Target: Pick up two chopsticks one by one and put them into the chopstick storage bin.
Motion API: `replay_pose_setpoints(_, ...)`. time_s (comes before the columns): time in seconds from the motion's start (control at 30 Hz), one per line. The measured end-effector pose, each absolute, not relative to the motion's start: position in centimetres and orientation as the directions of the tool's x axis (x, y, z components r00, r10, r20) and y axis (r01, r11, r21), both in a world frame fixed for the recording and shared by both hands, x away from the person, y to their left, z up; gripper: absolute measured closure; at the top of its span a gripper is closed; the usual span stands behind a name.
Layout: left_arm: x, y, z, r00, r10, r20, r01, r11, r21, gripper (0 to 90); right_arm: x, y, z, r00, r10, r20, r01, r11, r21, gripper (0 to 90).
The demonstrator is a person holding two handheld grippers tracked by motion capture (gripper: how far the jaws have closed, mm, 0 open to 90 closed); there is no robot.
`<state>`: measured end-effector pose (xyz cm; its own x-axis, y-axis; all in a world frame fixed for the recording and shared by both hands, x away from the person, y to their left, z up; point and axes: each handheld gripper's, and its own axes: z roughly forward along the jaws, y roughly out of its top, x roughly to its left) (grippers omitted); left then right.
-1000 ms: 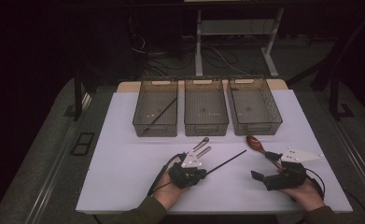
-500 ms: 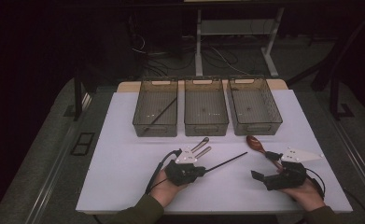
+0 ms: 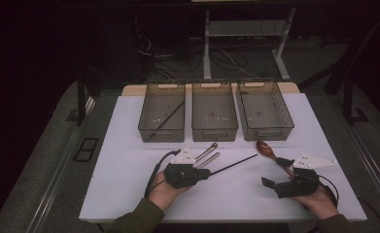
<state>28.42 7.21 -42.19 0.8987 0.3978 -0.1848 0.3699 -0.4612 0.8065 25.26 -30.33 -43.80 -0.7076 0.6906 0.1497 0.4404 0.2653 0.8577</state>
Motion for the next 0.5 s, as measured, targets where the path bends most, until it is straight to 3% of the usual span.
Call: replay_pose_setpoints(0.5,29.3,9.8,-39.7,0.906,0.393,-0.153,0.326,-0.421,0.846,84.9,25.3,-30.3,-43.8,-0.706,0.692,0.149,0.442,0.266,0.857,3.2)
